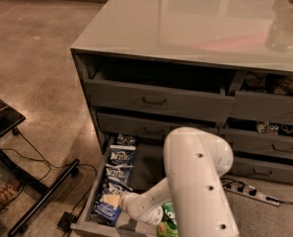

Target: Pick blue chip bag from bottom drawer and place on counter

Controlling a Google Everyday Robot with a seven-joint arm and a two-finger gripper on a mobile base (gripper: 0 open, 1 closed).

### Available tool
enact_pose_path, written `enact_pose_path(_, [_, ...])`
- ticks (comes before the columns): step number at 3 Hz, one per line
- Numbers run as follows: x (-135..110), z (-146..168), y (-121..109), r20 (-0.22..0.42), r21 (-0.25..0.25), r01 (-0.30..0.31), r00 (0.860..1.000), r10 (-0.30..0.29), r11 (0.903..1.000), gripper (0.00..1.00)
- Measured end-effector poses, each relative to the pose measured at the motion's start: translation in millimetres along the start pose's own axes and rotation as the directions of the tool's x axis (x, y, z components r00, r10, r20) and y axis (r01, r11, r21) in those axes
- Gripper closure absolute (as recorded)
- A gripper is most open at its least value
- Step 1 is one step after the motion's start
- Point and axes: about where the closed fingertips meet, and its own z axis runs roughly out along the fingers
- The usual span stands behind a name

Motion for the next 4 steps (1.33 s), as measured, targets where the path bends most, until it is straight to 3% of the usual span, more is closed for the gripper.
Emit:
enact_pose_path(1, [7,25,6,0.015,0.031,0.027,1.000,-0.028,0.9991,0.00])
enact_pose_path(2, [7,37,6,0.010,0.027,0.021,1.000,-0.022,0.9994,0.00])
enact_pose_path(4, [7,76,-9,0.044,0.097,-0.016,0.999,0.012,0.9952,0.00])
